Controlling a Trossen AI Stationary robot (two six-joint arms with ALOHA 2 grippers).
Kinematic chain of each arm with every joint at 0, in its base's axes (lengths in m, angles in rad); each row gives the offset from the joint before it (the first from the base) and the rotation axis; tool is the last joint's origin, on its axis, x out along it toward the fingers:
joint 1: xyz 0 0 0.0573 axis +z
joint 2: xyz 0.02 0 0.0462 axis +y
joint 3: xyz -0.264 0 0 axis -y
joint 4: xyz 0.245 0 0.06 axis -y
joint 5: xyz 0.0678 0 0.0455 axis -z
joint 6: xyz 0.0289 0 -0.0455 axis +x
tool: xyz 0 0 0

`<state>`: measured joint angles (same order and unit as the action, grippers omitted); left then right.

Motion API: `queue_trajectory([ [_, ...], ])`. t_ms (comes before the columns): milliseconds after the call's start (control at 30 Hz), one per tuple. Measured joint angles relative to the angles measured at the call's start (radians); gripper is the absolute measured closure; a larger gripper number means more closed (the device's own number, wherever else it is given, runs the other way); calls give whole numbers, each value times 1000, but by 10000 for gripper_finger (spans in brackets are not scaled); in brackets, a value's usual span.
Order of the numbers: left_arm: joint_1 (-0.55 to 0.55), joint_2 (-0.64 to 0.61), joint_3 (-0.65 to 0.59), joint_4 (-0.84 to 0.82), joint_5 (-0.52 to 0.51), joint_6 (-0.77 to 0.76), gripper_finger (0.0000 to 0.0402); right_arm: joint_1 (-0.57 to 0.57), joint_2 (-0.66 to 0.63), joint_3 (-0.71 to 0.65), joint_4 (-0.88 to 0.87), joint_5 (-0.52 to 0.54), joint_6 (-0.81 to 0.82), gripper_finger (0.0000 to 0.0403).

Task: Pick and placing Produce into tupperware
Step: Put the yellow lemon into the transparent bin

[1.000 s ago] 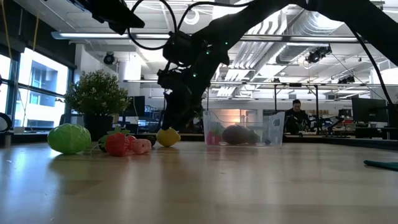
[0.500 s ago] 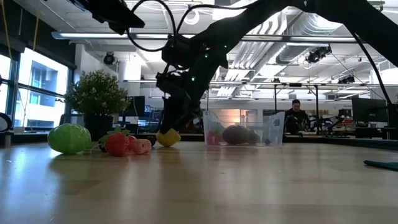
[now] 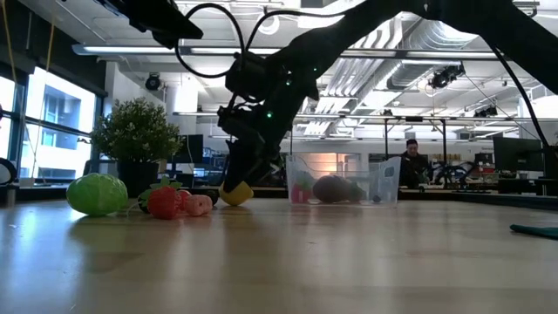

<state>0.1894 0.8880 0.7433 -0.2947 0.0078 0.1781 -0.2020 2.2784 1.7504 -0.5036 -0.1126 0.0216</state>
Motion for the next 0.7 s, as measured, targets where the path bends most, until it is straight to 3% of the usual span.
queue_trajectory([
  [500,0,0,0,0,0,0,396,0,21,-1,14,-11,6,148],
  [700,0,0,0,0,0,0,396,0,21,-1,15,-14,27,175],
])
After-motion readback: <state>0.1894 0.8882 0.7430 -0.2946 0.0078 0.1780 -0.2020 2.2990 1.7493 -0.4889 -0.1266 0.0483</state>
